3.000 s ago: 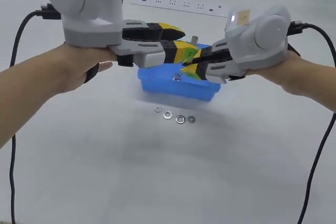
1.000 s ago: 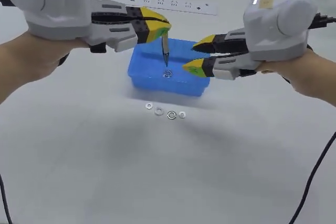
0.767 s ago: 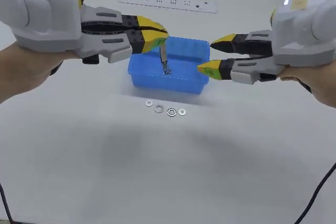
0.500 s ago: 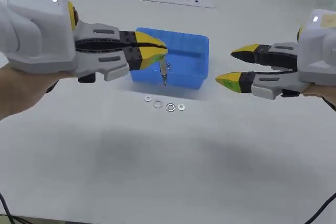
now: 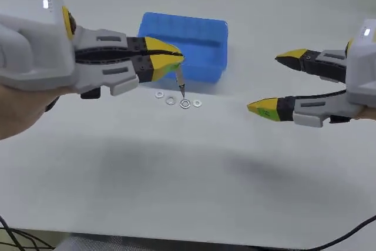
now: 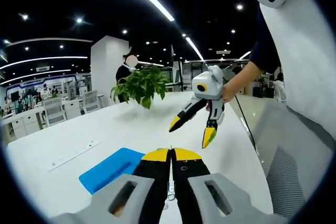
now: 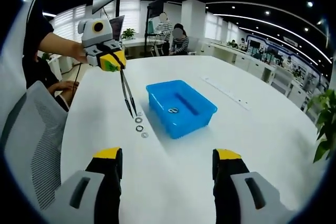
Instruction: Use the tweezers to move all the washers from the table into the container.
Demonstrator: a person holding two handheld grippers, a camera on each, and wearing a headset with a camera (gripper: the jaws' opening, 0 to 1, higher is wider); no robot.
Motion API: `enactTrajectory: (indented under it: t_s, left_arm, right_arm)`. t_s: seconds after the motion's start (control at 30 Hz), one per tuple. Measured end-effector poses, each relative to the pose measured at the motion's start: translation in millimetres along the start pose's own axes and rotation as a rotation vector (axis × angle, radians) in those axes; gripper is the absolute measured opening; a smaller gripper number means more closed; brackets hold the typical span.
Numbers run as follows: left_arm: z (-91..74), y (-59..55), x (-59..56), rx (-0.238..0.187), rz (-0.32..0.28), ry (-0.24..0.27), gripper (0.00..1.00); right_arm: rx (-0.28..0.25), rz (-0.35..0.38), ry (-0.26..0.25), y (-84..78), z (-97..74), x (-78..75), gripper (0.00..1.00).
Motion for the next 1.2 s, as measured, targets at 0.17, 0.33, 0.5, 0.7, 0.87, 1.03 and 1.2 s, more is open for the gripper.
enactTrajectory:
  t_s: [0.17, 0.33, 0.5, 0.7, 0.87, 1.03, 1.2]
  left_arm:
    - [2.0, -4.1, -3.8, -0.004, -0.008, -0.016, 0.04]
    - [2.2, -10.9, -6.8, 0.012, -0.006, -0.026, 0.04]
    - [3.7, -15.5, -6.0, 0.020, 0.002, -0.024, 0.04]
    - [10.4, -18.9, -4.1, 0.023, 0.004, -0.038, 0.04]
    - [13.9, -25.3, -2.6, 0.038, 0.006, -0.051, 0.04]
    - [14.9, -29.6, -3.6, 0.055, 0.013, -0.063, 0.04]
    - [14.4, -33.2, -4.2, 0.061, 0.024, -0.066, 0.04]
  right_arm:
    - [0.022, 0.009, -0.027, -9.7, -2.9, -2.1, 0.86]
    - [0.034, 0.024, -0.017, -18.7, -3.7, 4.1, 0.93]
    - [0.033, 0.023, -0.033, -20.2, -3.7, 8.8, 1.00]
    - [0.027, 0.032, 0.009, -17.6, -0.4, 17.6, 1.00]
    - [0.027, 0.037, 0.037, -18.4, 1.9, 23.1, 1.00]
    - [0.031, 0.043, 0.052, -22.2, 2.5, 26.9, 1.00]
    - [0.028, 0.048, 0.072, -23.7, 4.0, 30.8, 1.00]
Point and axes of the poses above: the centre of the closed fingertips' face, and the gripper's own axes: z roughly forward along the fingers, x roughly to its left, y roughly out of its top, the point moved 5 cm from there along -z, roughly backward along the fingers, and after that the axes turned 2 degrees about -y, right-handed, at the moved point
